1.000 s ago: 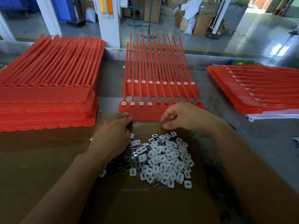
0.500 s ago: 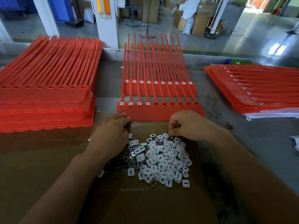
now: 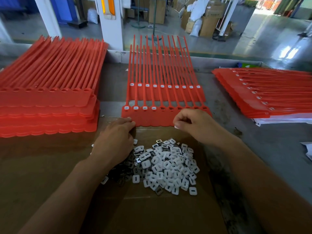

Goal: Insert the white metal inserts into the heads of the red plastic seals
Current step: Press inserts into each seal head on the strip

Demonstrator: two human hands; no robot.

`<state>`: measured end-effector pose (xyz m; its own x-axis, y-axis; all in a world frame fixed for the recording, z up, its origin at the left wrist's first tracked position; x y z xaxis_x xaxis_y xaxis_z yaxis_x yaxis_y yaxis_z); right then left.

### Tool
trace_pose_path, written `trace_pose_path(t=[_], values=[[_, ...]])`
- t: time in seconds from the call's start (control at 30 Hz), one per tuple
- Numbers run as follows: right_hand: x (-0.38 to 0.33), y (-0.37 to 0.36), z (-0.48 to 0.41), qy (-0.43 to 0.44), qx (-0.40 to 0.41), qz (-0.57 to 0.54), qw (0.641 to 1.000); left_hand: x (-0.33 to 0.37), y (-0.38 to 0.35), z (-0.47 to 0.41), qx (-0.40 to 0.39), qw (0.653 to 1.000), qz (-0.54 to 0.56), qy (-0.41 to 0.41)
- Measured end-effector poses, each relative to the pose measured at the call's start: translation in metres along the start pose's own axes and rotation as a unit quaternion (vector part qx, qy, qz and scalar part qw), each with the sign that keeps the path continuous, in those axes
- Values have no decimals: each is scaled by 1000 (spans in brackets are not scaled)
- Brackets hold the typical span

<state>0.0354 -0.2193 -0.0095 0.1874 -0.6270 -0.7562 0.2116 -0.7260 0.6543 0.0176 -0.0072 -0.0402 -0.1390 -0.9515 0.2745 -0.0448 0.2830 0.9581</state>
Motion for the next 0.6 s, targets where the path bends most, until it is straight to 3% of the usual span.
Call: trace_pose_path(t=[0.13, 0.37, 0.6], values=[[-4, -2, -16, 13, 60, -27, 998, 0, 1, 1, -2, 1000, 4, 2], [1, -8, -55, -39, 112, -90, 989, 0, 2, 1, 2, 1000, -2, -9], [7, -12, -73, -54, 114, -36, 991, 0, 2, 1, 7, 1000, -5, -14]])
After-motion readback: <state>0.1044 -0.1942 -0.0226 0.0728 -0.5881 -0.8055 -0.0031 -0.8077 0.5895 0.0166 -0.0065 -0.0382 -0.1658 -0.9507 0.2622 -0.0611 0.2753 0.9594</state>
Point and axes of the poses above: each hand's wrist, its own z-axis away from the middle knuckle, its own y-axis out of the back of the hand, x = y × z, the point moved 1 cm from there along -z, towards the middle knuckle, and after that the axes turned 11 degrees about -z, right-handed, at the moved point
